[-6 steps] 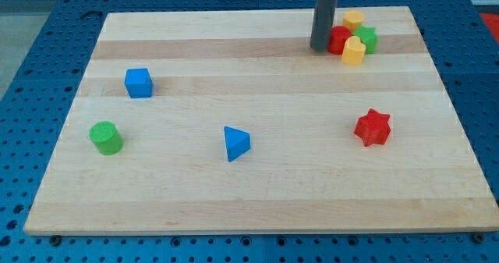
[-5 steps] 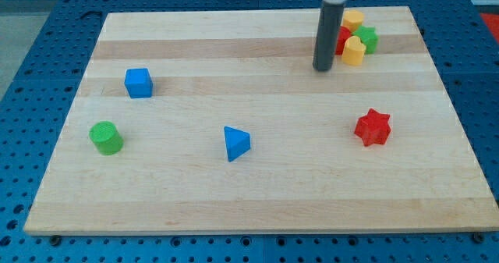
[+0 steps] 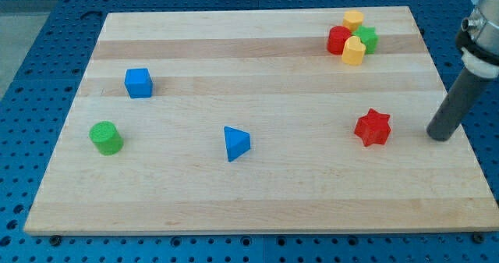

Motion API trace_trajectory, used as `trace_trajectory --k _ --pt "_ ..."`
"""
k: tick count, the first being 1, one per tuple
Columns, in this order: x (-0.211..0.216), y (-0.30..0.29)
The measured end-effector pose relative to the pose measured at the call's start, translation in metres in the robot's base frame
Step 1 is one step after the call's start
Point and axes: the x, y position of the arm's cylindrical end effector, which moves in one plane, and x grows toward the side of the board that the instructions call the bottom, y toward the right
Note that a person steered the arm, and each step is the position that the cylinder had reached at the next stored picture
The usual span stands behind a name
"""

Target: Move red star towards red circle

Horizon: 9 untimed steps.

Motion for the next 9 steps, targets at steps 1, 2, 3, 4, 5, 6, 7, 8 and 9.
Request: trace_trajectory --k 1,2,3,4,5,6,7,8,9 --pt "0.007 -0.052" --pt "0.005 -0.102" --pt "0.005 -0.146" --pt "-0.012 -0.160" --pt "-0.027 -0.151" --pt "-0.027 -0.115" --pt "-0.027 -0.056" --pt "-0.033 -0.019" --pt "-0.044 -0.028"
